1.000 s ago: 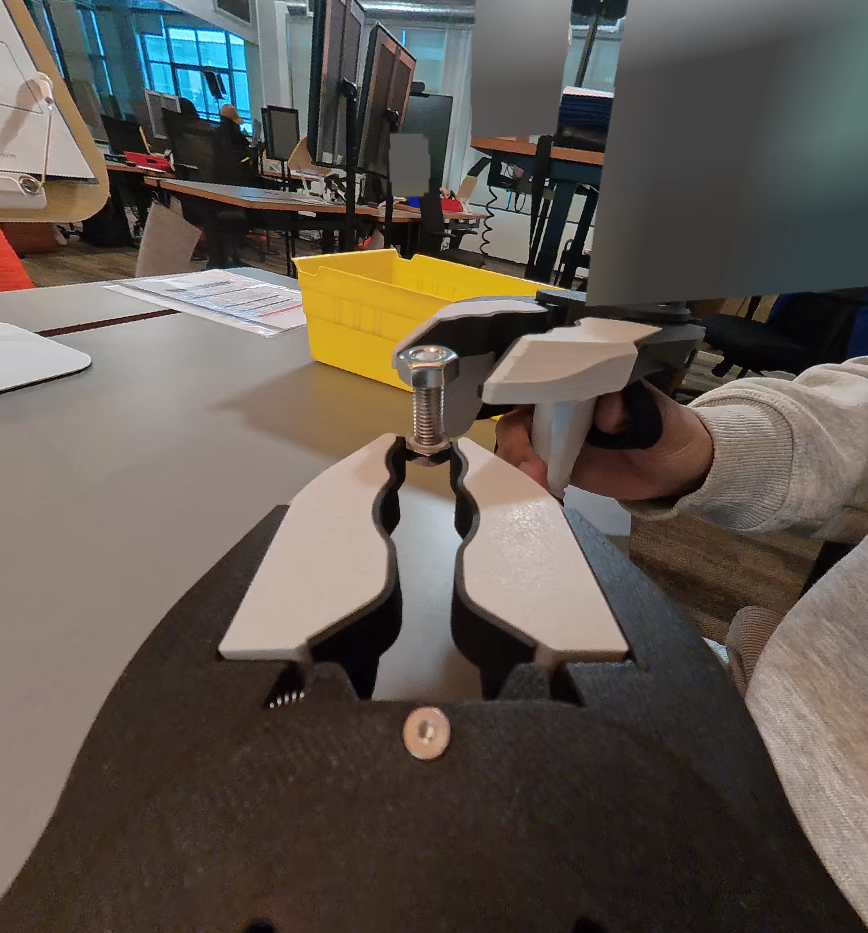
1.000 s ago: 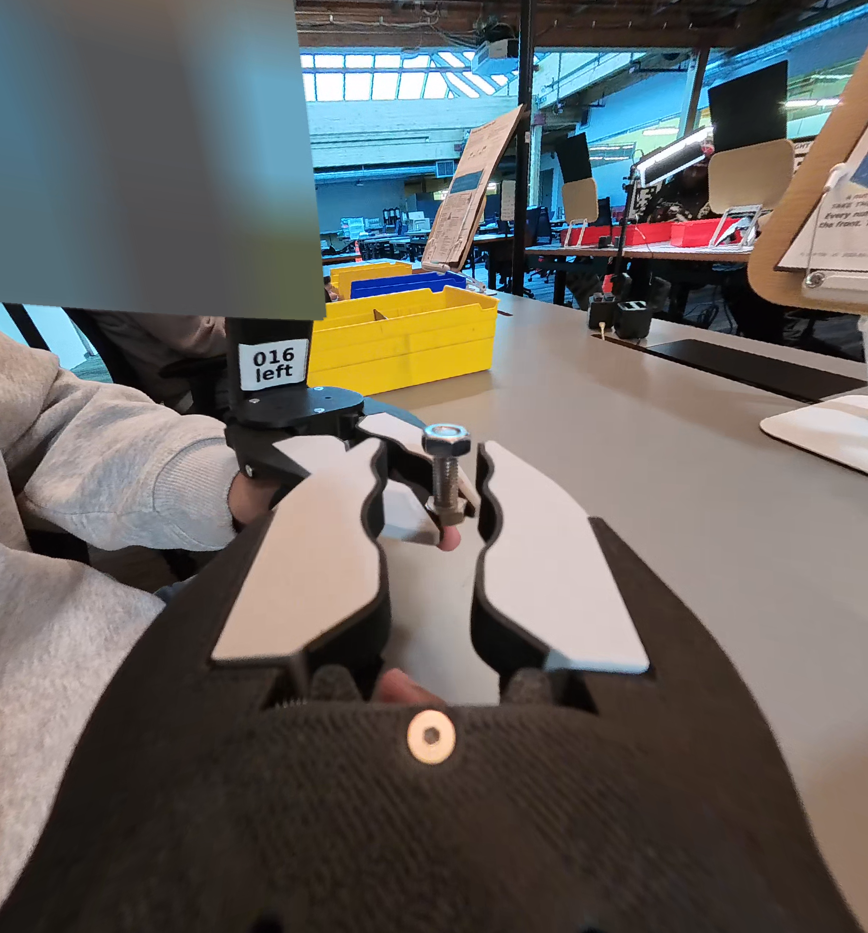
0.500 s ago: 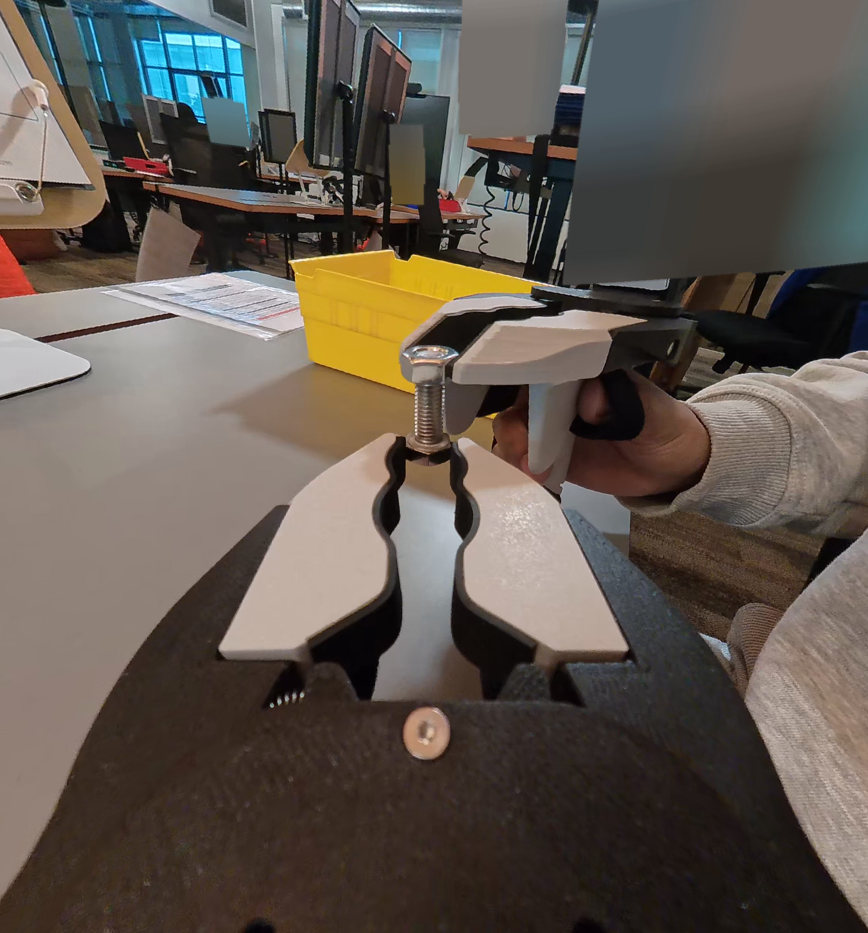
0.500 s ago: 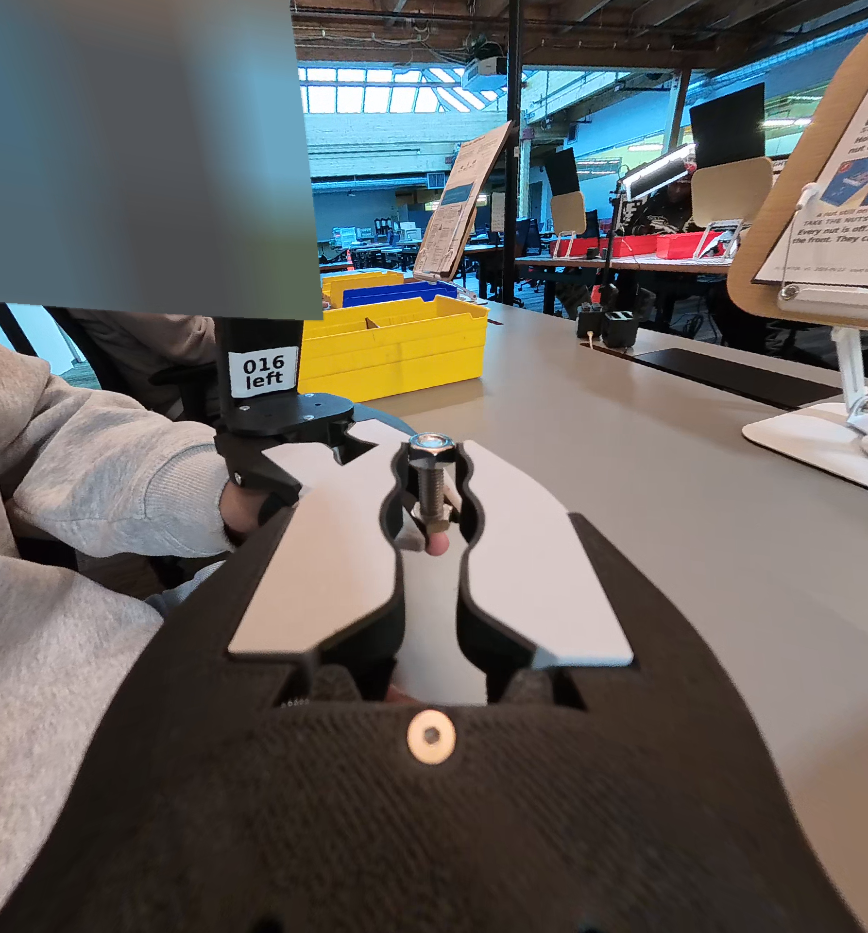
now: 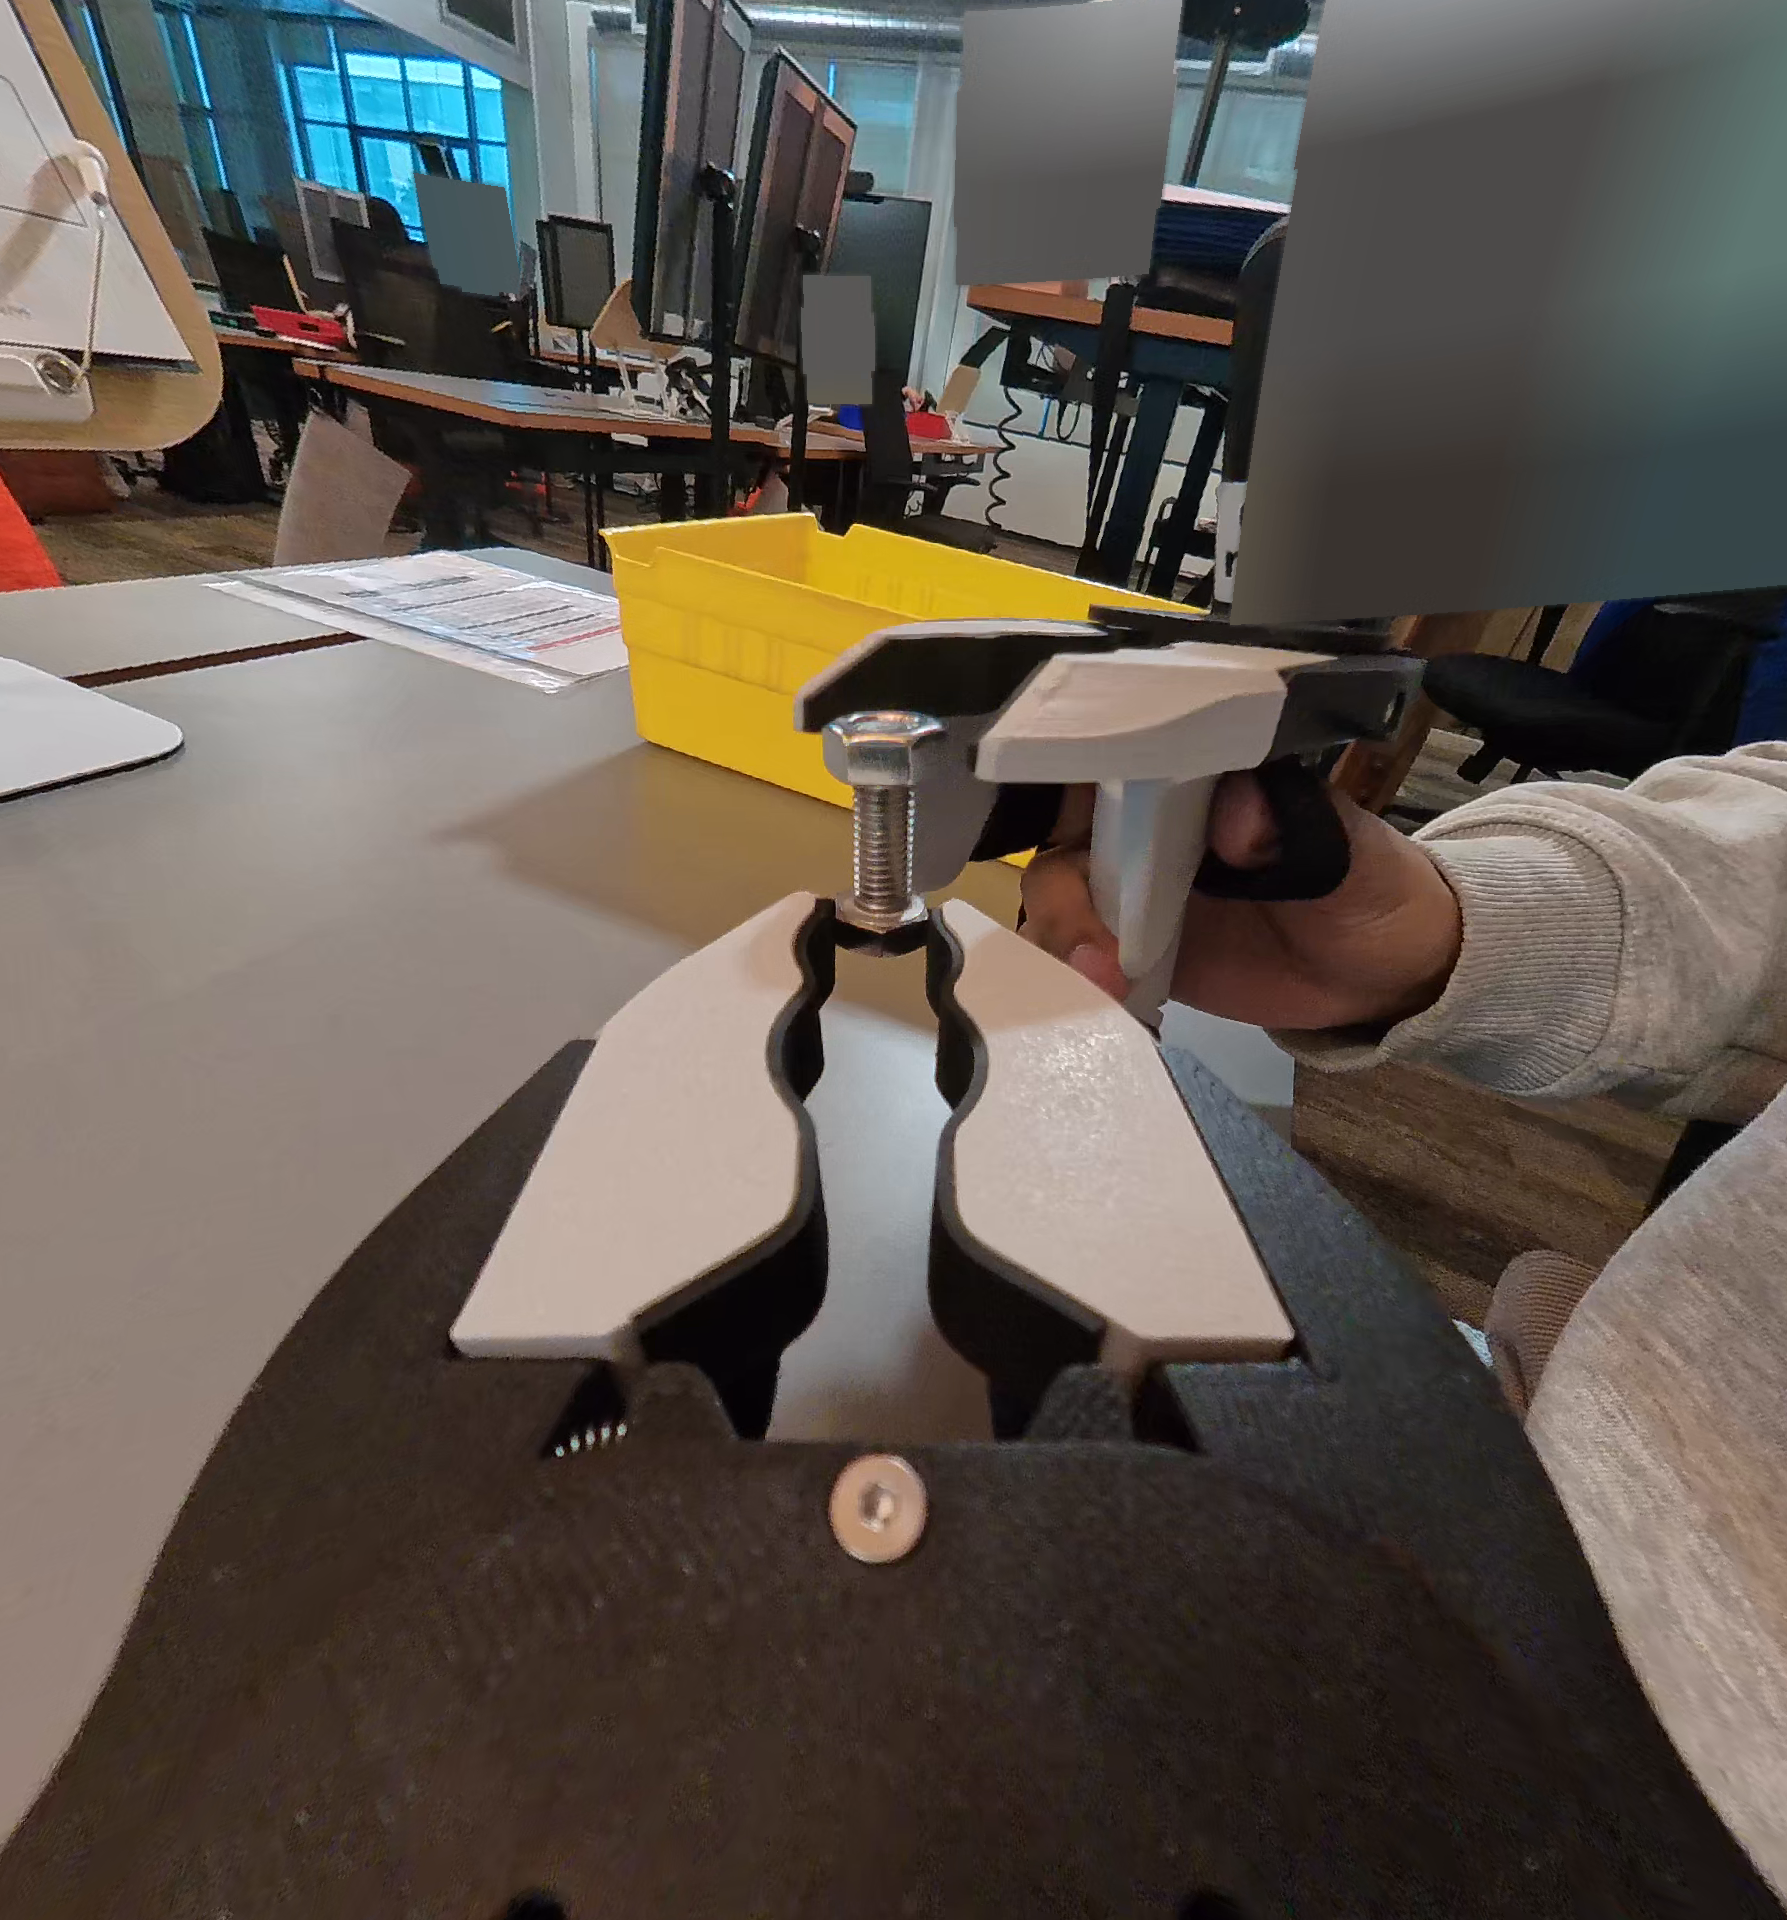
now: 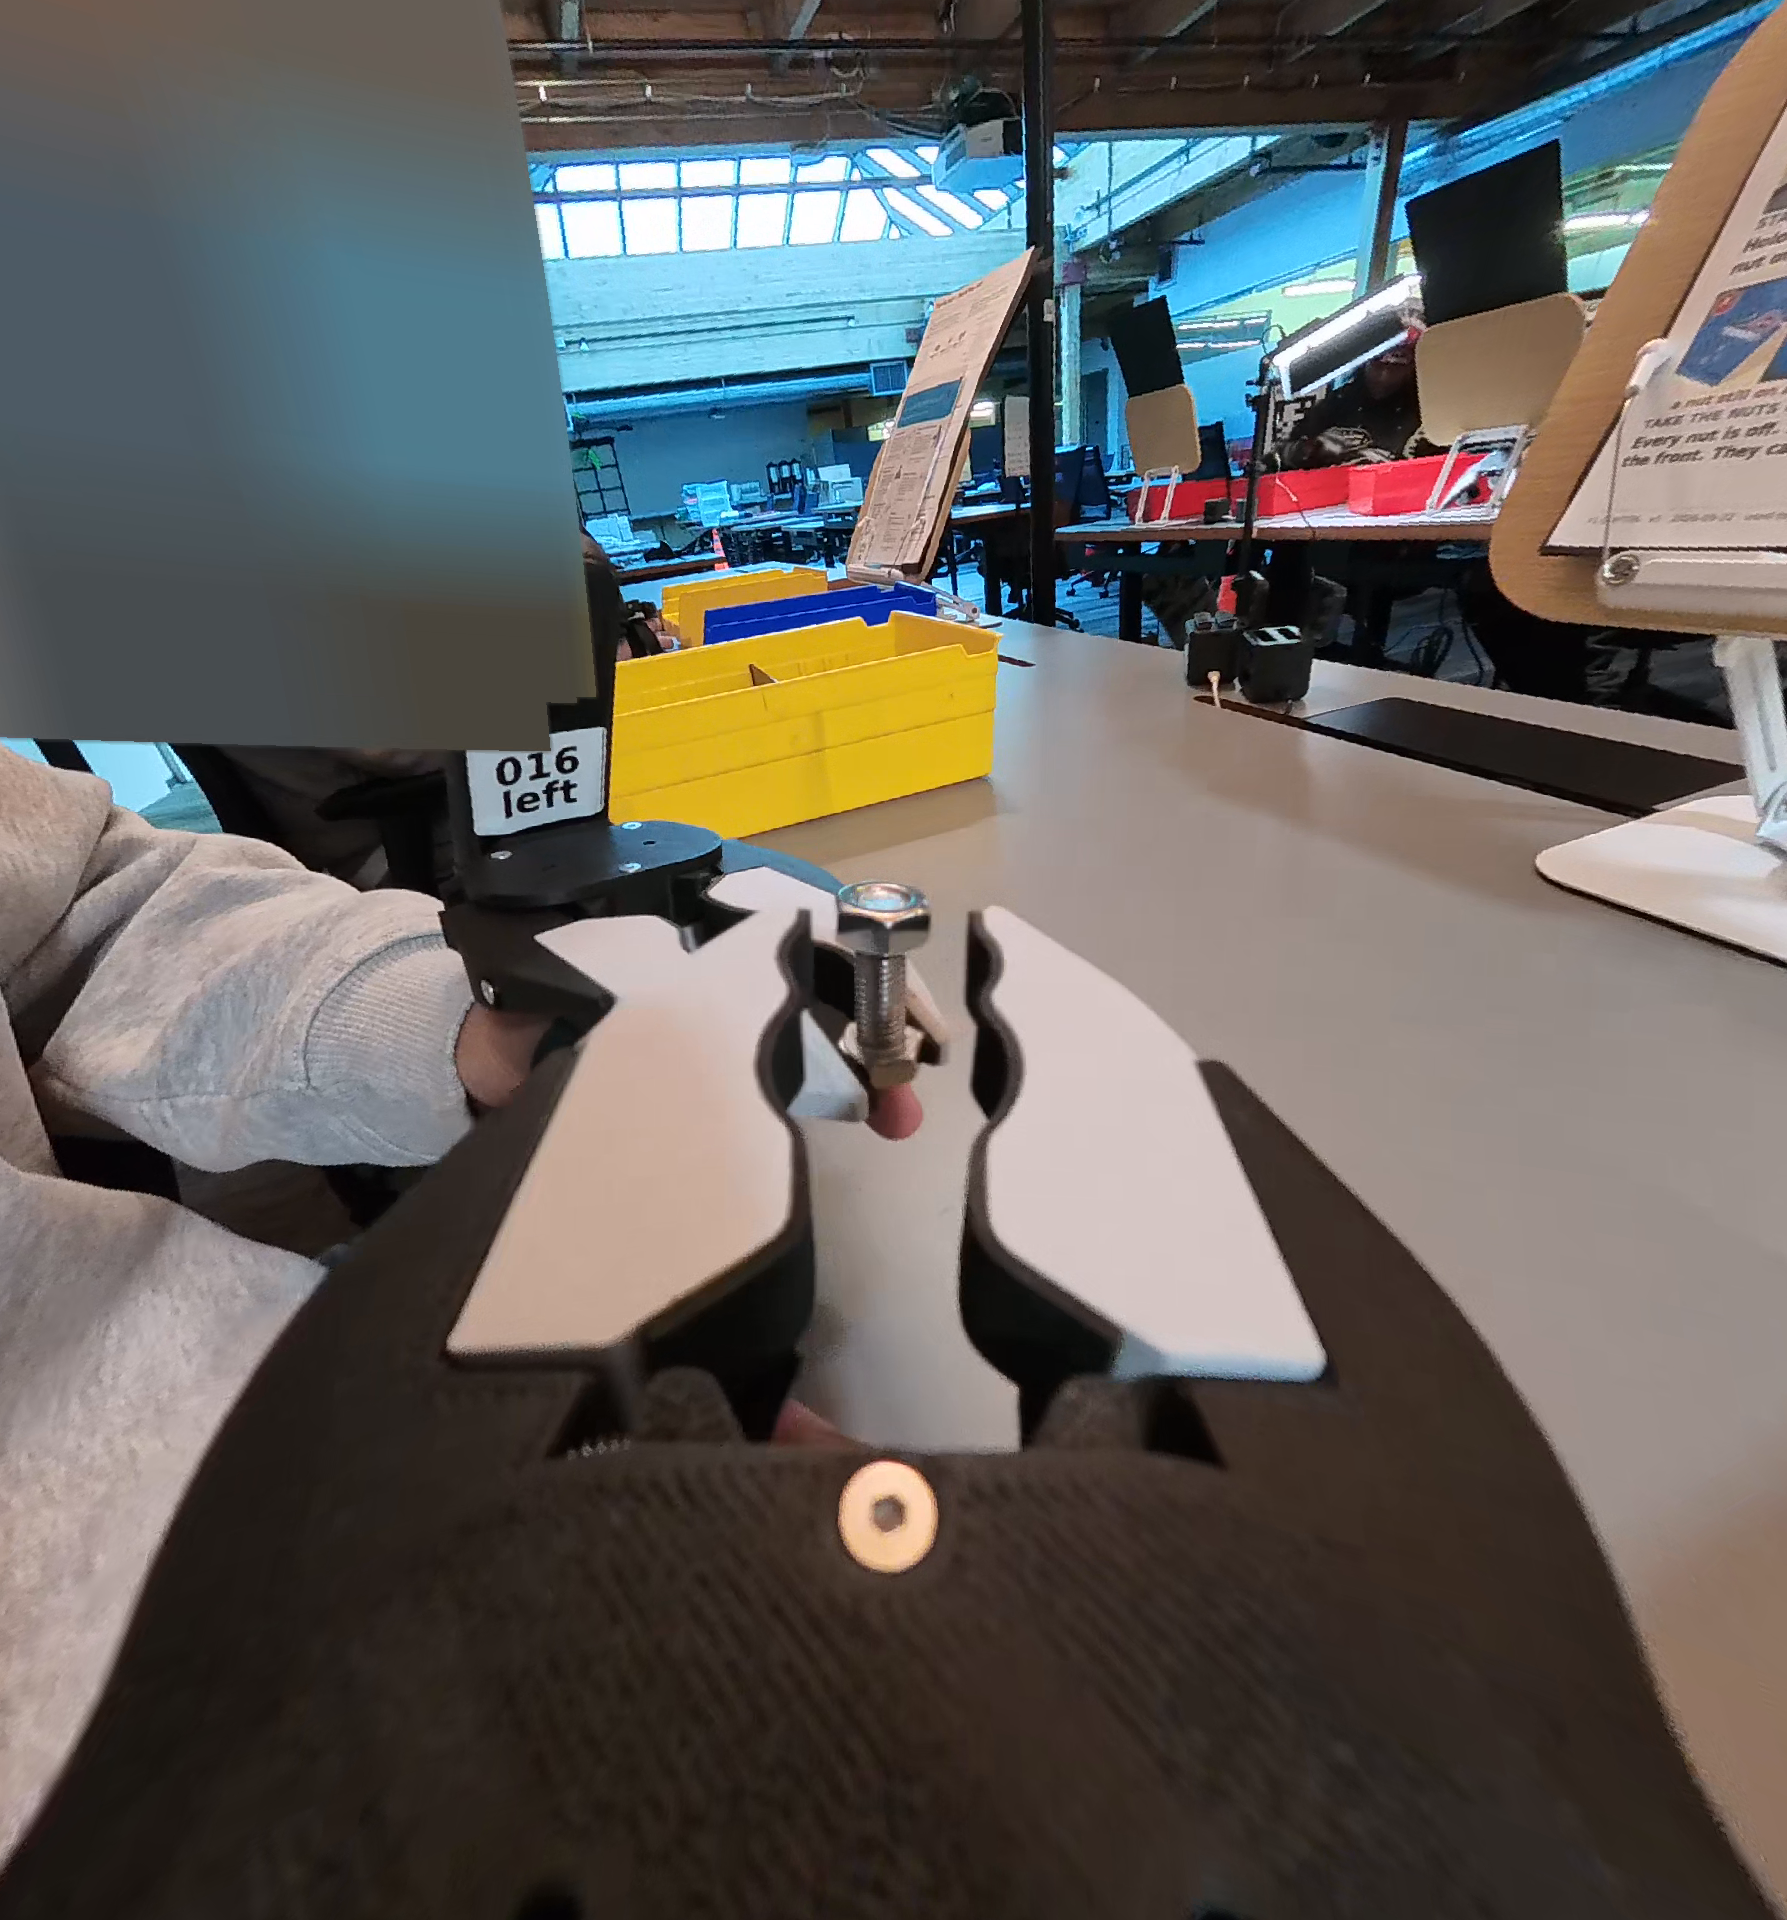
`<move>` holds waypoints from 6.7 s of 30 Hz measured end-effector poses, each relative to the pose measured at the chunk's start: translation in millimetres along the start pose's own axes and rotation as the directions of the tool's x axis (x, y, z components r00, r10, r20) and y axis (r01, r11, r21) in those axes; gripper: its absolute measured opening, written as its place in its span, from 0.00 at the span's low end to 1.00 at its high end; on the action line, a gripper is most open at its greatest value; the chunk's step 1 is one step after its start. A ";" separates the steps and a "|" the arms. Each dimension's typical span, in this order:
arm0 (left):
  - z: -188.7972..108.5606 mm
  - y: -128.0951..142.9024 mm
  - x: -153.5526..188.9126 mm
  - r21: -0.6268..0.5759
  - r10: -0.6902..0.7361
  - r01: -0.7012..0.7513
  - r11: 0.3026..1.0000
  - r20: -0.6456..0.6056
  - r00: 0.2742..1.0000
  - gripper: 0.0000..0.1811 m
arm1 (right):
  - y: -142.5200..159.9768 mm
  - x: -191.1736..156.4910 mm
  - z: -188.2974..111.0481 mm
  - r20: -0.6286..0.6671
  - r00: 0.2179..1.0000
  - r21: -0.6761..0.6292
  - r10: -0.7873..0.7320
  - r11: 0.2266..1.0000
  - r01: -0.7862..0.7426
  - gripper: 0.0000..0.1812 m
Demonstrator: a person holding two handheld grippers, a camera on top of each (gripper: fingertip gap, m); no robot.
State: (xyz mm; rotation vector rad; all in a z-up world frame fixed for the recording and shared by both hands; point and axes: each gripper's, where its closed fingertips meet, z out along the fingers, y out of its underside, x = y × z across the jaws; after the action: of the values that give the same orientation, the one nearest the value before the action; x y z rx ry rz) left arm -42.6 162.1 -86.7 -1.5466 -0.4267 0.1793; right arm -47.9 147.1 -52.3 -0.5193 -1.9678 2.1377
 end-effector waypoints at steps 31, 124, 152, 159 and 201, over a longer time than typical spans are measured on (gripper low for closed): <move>-1.3 0.2 -8.6 0.000 -0.025 0.025 1.000 0.035 0.999 0.09 | -5.5 -1.9 -1.5 0.017 1.000 0.032 0.023 0.999 -0.024 0.18; -2.2 -4.7 3.0 0.042 0.004 -0.003 0.999 -0.021 1.000 0.11 | 13.5 -4.8 3.8 0.055 0.997 -0.063 0.049 0.997 -0.046 0.05; -3.8 -7.7 1.5 0.033 0.027 -0.026 0.999 -0.034 0.999 0.09 | 9.3 -3.5 3.5 0.049 0.995 -0.042 0.083 0.996 -0.081 0.12; -4.6 -7.3 -7.0 0.033 0.002 -0.003 0.999 0.007 1.000 0.09 | -5.5 -4.9 -0.1 0.058 0.997 0.046 0.053 0.997 -0.056 0.21; -4.6 -4.7 -12.5 0.011 0.013 -0.014 1.000 0.052 0.999 0.09 | 0.0 -14.7 3.8 0.087 0.996 0.001 0.025 1.000 -0.025 0.15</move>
State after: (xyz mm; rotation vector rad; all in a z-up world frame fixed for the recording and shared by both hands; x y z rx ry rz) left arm -53.1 153.0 -83.8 -1.5368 -0.4555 0.2320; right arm -35.8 138.2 -50.3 -0.4601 -2.0142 2.2130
